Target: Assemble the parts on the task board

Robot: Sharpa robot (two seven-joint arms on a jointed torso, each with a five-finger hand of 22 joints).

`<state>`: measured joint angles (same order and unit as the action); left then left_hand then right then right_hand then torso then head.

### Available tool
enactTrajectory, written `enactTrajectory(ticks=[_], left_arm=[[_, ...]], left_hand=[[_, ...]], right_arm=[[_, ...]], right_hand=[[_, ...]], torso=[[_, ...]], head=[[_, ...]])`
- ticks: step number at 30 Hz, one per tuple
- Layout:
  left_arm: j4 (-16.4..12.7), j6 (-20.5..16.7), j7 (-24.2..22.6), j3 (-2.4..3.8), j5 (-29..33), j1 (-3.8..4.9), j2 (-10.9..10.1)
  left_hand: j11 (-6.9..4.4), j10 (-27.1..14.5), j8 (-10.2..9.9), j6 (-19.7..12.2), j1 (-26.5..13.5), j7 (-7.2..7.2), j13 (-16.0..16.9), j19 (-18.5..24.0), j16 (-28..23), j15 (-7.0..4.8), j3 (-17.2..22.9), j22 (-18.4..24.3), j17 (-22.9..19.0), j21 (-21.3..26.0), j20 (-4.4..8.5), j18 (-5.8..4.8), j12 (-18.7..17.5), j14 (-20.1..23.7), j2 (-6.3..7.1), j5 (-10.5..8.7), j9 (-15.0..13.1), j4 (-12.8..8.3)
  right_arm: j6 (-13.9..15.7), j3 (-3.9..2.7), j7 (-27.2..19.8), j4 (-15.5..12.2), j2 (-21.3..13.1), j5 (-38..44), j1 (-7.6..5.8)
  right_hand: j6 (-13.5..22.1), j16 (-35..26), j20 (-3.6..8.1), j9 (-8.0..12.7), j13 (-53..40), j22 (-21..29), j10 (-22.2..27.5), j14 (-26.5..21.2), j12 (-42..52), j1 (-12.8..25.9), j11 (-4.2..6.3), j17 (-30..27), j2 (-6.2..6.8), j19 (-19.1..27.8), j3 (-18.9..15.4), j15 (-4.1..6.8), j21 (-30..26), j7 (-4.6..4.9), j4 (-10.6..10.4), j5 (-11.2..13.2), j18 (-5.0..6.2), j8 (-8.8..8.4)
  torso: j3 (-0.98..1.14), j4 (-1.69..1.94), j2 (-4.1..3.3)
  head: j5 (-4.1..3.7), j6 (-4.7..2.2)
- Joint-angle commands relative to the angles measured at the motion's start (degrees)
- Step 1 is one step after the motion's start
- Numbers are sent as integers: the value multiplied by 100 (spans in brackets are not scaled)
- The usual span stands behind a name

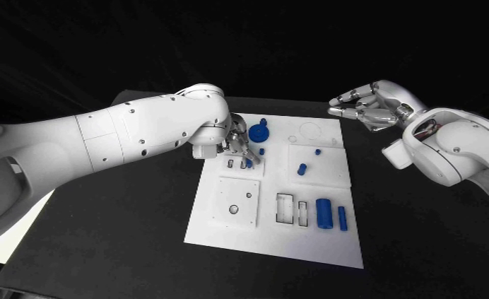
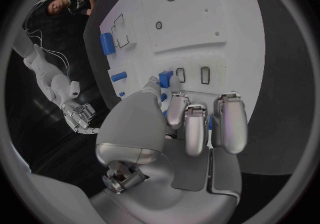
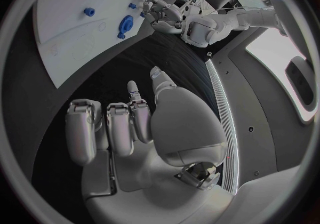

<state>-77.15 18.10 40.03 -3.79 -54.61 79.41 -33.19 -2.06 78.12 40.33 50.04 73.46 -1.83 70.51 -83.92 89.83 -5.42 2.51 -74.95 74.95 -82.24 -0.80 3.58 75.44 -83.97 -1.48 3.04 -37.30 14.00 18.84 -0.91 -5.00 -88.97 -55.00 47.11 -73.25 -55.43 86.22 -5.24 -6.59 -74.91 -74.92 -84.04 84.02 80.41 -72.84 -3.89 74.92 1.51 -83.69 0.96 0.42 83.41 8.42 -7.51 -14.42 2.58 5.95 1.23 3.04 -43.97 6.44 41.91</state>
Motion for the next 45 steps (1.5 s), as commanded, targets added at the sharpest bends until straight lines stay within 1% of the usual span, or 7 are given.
enactTrajectory(ticks=[1,9,15,19,23,31,45], left_arm=[[-4,88,709,0,63,3,15],[-9,36,707,0,167,3,3],[-67,-92,684,4,278,-1,-49],[-135,-276,633,13,326,-7,-121],[-260,-621,551,22,388,-14,-246],[-693,-1338,302,26,-49,-72,-589],[-1168,-1809,288,36,-778,-315,-935]], left_hand=[[-22,11,-43,-34,100,17,-15,-179,17,-35,232,-40,1505,-26,41,-82,-17,-603,18,-14,-3,-30],[-38,-3,-157,-61,242,16,-20,-178,17,-41,1171,-58,1505,-27,50,-82,-49,-603,174,-5,-18,-188],[-6,-13,-181,-153,178,-41,-45,-180,17,-6,2754,-92,1505,-35,31,-85,-104,-603,503,140,-123,-558],[18,15,-63,-178,-256,-59,-63,-178,17,23,3668,-107,1505,-37,-1,-85,-122,-603,745,119,-290,-790],[24,22,-13,-198,-431,-50,-75,-179,17,13,3935,-114,1505,-38,-7,-87,-132,-603,814,109,-366,-930],[13,39,26,-184,-553,-38,-82,-179,17,7,4069,-118,1505,-38,-7,-87,-136,-603,846,103,-414,-995],[4,66,41,-179,-588,-32,-64,-189,17,-2,4166,-138,1505,-48,1,-90,-120,-603,885,100,-439,-1070]], right_arm=[[-95,1,23,8,11,87,8],[-116,4,32,28,29,94,22],[-135,6,40,49,48,96,36],[-144,6,41,62,49,108,45],[-132,7,25,73,39,122,51],[-84,7,-14,84,16,115,61],[-87,7,-27,78,1,104,67]], right_hand=[[18,-23,4,-8,-940,-121,-33,440,-27,-62,36,820,-14,32,-21,38,-27,3,10,-40,36,26],[19,-24,4,-10,-939,-119,-32,440,-28,-76,37,818,-6,32,-25,38,-28,2,23,-39,36,27],[19,-22,4,-11,-937,-119,-30,440,-31,-79,37,822,-4,32,-27,38,-28,2,25,-36,36,27],[19,-27,5,-11,-936,-114,-29,439,-33,-80,37,814,-1,35,-30,38,-31,3,27,-31,37,27],[19,-27,5,-11,-936,-114,-29,439,-33,-80,37,814,-1,35,-30,38,-31,3,27,-31,37,27],[19,-35,5,-13,-914,-65,-8,436,-70,-78,37,801,1,57,-35,39,-56,3,27,-21,47,28],[18,-34,5,-15,-914,-66,-7,436,-70,-75,36,803,2,56,-42,39,-56,3,25,-10,47,30]], torso=[[-2,3,0],[-3,0,1],[-3,-2,-5],[-3,2,-7],[5,10,-9],[0,20,0],[-11,77,16]], head=[[-6,3],[0,19],[-3,23],[37,48],[-70,26],[-98,56],[-97,82]])
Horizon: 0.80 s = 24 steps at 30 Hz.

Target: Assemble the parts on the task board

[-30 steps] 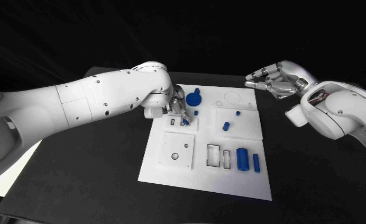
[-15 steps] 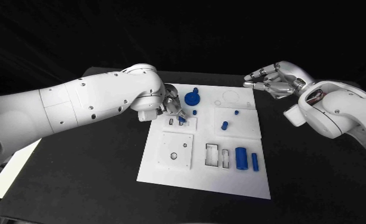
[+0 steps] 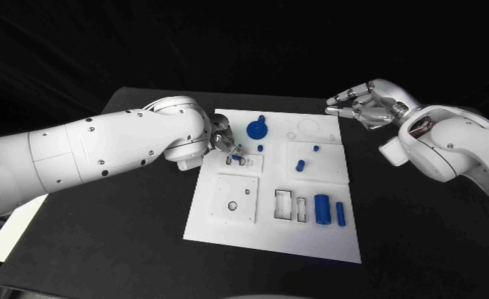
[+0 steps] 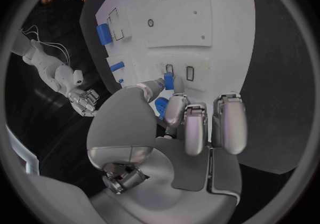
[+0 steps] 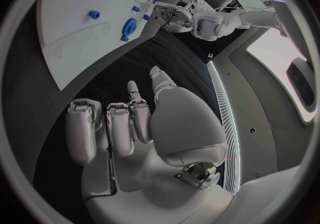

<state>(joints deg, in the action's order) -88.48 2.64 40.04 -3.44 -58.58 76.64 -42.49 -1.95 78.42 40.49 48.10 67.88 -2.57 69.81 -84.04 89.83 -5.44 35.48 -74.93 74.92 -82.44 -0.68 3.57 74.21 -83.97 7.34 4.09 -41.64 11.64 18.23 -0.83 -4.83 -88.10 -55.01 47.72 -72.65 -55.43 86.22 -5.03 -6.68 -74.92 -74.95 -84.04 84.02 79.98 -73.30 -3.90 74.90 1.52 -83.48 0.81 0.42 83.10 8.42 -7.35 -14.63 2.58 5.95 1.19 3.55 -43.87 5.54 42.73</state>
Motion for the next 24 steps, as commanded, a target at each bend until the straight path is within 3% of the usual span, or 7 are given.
enactTrajectory(ticks=[1,4,9,24], left_arm=[[-36,-270,287,1,-407,-57,-5],[-39,-287,281,1,-482,-120,9],[-44,-332,257,3,-543,-185,32],[-103,-319,238,9,-577,-208,55]], left_hand=[[-8,38,26,16,-31,42,7,-178,17,-1,870,-141,1508,-28,-11,-89,4,-603,4,-5,-6,-834],[-8,43,28,18,-34,42,14,-178,17,-2,874,-142,1508,-29,-10,-89,9,-603,7,-6,-7,-837],[-9,42,29,19,-37,43,10,-181,17,-2,879,-148,1508,-33,-10,-91,7,-603,10,-6,-9,-840],[-11,63,41,33,-65,46,33,-189,17,-4,898,-169,1508,-43,-8,-94,27,-603,21,-10,-20,-844]], right_arm=[[-27,-1,-44,-13,3,43,8],[-30,0,-48,-28,9,44,16],[-27,0,-53,-53,20,113,38],[-57,0,-47,-27,50,138,56]], right_hand=[[18,-34,-16,-5,-913,-64,-7,436,-27,-29,36,805,1,35,-26,39,-25,3,9,11,46,30],[17,-24,-16,-6,-913,-75,-6,440,-27,-28,36,823,0,30,-30,39,-19,3,8,18,43,31],[17,-24,-16,-6,-913,-75,-6,440,-28,-28,36,823,-1,30,-30,39,-20,3,8,19,44,31],[17,-26,-15,-9,-911,-73,-3,439,-31,-24,36,820,-14,30,-32,39,-21,3,2,24,44,32]], torso=[[-10,26,6],[-18,16,3],[-13,-4,-9],[-21,-4,-17]], head=[[-8,1],[-1,15],[-13,4],[-8,31]])
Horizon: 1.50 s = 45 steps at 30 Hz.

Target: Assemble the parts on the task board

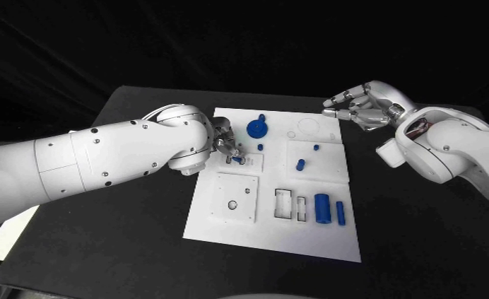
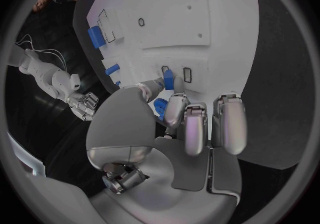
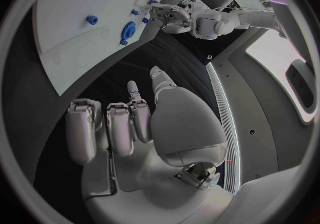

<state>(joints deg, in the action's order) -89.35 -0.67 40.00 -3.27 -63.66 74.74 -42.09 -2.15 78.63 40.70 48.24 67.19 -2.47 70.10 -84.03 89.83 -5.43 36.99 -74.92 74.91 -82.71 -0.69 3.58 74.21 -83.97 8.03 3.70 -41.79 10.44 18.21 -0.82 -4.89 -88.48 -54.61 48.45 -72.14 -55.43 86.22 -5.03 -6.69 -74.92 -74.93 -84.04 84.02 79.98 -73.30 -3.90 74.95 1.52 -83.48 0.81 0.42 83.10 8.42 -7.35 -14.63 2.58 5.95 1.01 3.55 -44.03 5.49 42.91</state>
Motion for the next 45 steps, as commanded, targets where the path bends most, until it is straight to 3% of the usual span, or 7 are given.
enactTrajectory(ticks=[1,17,29,45], left_arm=[[-19,12,243,-8,-69,-18,17],[-127,-196,290,-1,-54,-24,-5],[-126,-332,346,0,-206,-85,6],[-137,-211,376,0,-243,-116,22]], left_hand=[[8,49,22,23,0,38,13,-191,17,-5,752,-174,1509,-19,-7,-96,34,-603,-47,29,-7,-726],[-9,108,57,46,-21,53,76,-220,17,-20,862,-251,1509,-60,6,-110,89,-603,-31,35,-45,-786],[-9,115,61,48,-26,53,84,-224,17,-21,876,-265,1509,-67,7,-113,96,-603,-30,34,-50,-792],[-9,124,67,51,-39,53,96,-229,17,-21,886,-280,1509,-75,9,-116,106,-603,-29,31,-57,-791]], right_arm=[[-59,-1,-39,14,13,64,5],[-114,-1,-11,53,24,40,15],[-162,-1,4,90,44,11,30],[-217,0,23,93,46,9,38]], right_hand=[[17,-26,-15,-8,-911,-74,-3,440,-32,-24,36,816,-14,30,-32,39,-21,3,2,24,44,32],[18,-30,-15,-9,-911,-72,-3,438,-32,-22,36,810,-22,31,-33,39,-23,3,-1,24,44,33],[18,-32,-15,-10,-909,-67,-1,438,-35,-21,36,807,-24,33,-34,39,-25,3,-3,25,45,33],[18,-35,-15,-12,-909,-61,-1,437,-34,-11,35,804,-33,35,-41,39,-29,3,-11,27,47,34]], torso=[[-2,-4,-3],[2,11,4],[-3,0,-1],[2,3,0]], head=[[-2,17],[-29,36],[11,61],[15,96]])
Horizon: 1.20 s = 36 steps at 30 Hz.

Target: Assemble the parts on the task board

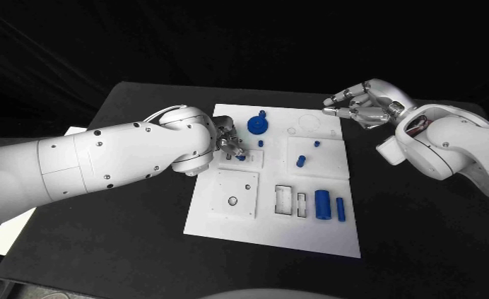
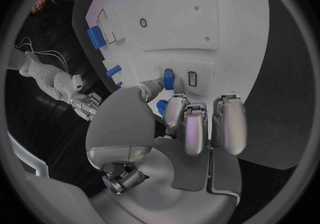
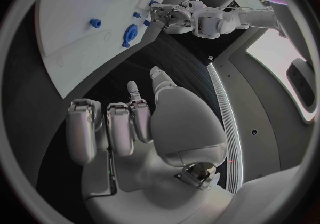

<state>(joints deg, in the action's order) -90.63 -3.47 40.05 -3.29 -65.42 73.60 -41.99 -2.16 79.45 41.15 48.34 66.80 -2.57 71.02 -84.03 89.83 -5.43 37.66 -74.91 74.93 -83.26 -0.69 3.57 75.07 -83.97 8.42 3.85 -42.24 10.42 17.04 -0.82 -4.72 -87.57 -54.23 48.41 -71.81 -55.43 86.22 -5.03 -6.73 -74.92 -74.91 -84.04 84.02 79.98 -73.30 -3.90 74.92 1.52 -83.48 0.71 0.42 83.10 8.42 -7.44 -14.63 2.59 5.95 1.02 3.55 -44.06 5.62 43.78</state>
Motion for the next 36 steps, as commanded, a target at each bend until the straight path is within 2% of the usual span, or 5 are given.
enactTrajectory(ticks=[1,6,12,23,36], left_arm=[[-8,90,375,2,-66,-2,13],[5,158,385,2,-2,-3,17],[37,179,401,2,51,-3,38],[75,184,474,2,68,-3,64],[144,252,530,2,70,-3,81]], left_hand=[[-8,40,23,41,-1,63,1,-229,17,-22,821,-280,1507,-20,9,-115,17,-603,-67,15,-13,-790],[-13,46,35,48,-16,68,4,-231,17,-24,848,-284,1507,-22,12,-116,20,-603,-38,24,-25,-811],[-28,60,80,92,-141,91,7,-243,17,-35,909,-329,1507,-44,22,-124,23,-603,50,126,-66,-814],[-55,93,136,164,-293,129,36,-256,17,-55,865,-376,1507,-68,37,-132,50,-603,79,122,-107,-764],[-128,165,185,350,-673,220,116,-308,17,-115,501,-547,1507,-158,91,-164,120,-603,196,115,-130,-607]], right_arm=[[-103,-1,6,4,9,13,6],[-122,-1,7,11,14,13,8],[-133,-1,5,20,26,2,10],[-161,1,16,38,40,-8,15],[-155,3,15,37,38,-9,17]], right_hand=[[18,-35,-14,-7,-909,-63,-1,437,-35,-12,35,807,-33,35,-32,39,-29,3,-1,27,46,34],[18,-35,-14,-7,-909,-63,-1,437,-35,-12,35,807,-33,35,-32,39,-29,3,-1,27,46,34],[18,-35,-14,-7,-909,-63,-1,437,-35,-12,35,807,-33,35,-32,39,-29,3,-1,27,46,34],[18,-35,-14,-7,-909,-63,-1,437,-35,-12,35,807,-33,35,-32,39,-29,3,-1,27,46,34],[19,-45,-14,-10,-900,-59,8,433,-49,-5,36,791,-38,36,-40,39,-32,3,-6,28,47,36]], torso=[[2,3,4],[3,0,5],[0,-2,2],[-1,1,-2],[4,-6,2]], head=[[6,14],[10,18],[20,20],[29,42],[37,71]])
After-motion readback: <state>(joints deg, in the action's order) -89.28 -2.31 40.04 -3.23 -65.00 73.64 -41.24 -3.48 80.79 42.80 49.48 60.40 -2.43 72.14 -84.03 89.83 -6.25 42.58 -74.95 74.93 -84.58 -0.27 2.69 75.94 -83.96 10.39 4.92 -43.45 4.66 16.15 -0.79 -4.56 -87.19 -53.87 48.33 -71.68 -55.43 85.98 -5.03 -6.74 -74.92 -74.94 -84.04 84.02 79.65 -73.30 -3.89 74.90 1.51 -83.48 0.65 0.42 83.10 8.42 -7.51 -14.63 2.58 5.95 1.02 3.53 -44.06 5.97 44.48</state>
